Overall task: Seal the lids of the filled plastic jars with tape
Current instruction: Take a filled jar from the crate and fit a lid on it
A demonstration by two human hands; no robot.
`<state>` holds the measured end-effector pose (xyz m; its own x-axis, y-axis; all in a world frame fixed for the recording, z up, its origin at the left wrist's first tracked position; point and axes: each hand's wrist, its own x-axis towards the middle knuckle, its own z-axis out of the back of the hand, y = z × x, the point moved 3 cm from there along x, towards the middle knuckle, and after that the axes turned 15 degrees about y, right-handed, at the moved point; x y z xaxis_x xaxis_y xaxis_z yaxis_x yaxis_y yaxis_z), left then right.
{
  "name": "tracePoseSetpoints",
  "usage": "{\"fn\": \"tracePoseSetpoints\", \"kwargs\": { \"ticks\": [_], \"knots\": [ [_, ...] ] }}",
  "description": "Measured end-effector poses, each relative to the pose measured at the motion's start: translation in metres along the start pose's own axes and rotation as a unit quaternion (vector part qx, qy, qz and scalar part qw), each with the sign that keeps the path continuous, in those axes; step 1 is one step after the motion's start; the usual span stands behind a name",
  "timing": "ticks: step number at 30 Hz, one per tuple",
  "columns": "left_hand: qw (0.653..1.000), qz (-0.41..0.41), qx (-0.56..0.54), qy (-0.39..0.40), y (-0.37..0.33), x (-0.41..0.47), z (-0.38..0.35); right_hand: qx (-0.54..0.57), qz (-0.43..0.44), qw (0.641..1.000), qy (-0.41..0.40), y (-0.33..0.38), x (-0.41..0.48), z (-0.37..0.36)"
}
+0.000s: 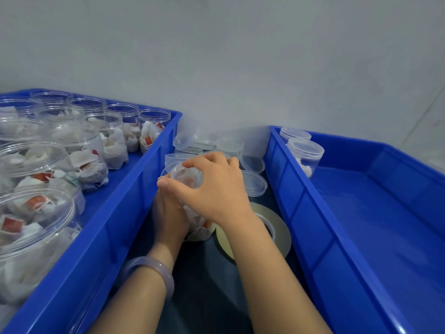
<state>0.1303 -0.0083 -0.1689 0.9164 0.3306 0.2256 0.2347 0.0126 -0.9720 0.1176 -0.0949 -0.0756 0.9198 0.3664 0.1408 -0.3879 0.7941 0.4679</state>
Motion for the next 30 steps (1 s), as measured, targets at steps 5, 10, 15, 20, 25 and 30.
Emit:
{"fn": "tracePoseSetpoints", "kwargs": {
  "ticks": [5,10,15,20,25,30],
  "knots": [
    [0.998,-0.042,-0.01,0.046,-0.014,-0.005,0.001,-0.05,0.017,0.984,0.17,-0.006,-0.009,0.016],
    [0.996,-0.029,-0.064,0.062,-0.012,0.003,0.004,-0.044,-0.01,0.993,0.113,-0.011,-0.004,0.018],
    [0.99,-0.023,-0.09,0.107,-0.01,0.008,0.005,0.081,0.013,0.992,0.096,-0.021,0.002,0.003],
    [0.996,-0.045,-0.071,0.038,-0.012,0.004,0.003,0.19,0.045,0.978,0.07,-0.025,0.004,-0.003],
    [0.994,-0.048,-0.093,0.032,-0.008,0.006,0.005,0.133,0.037,0.99,0.019,-0.017,0.003,-0.009],
    [0.983,-0.032,-0.113,0.14,-0.005,0.011,0.002,0.197,0.046,0.976,0.076,-0.025,0.0,-0.001]
  ]
}}
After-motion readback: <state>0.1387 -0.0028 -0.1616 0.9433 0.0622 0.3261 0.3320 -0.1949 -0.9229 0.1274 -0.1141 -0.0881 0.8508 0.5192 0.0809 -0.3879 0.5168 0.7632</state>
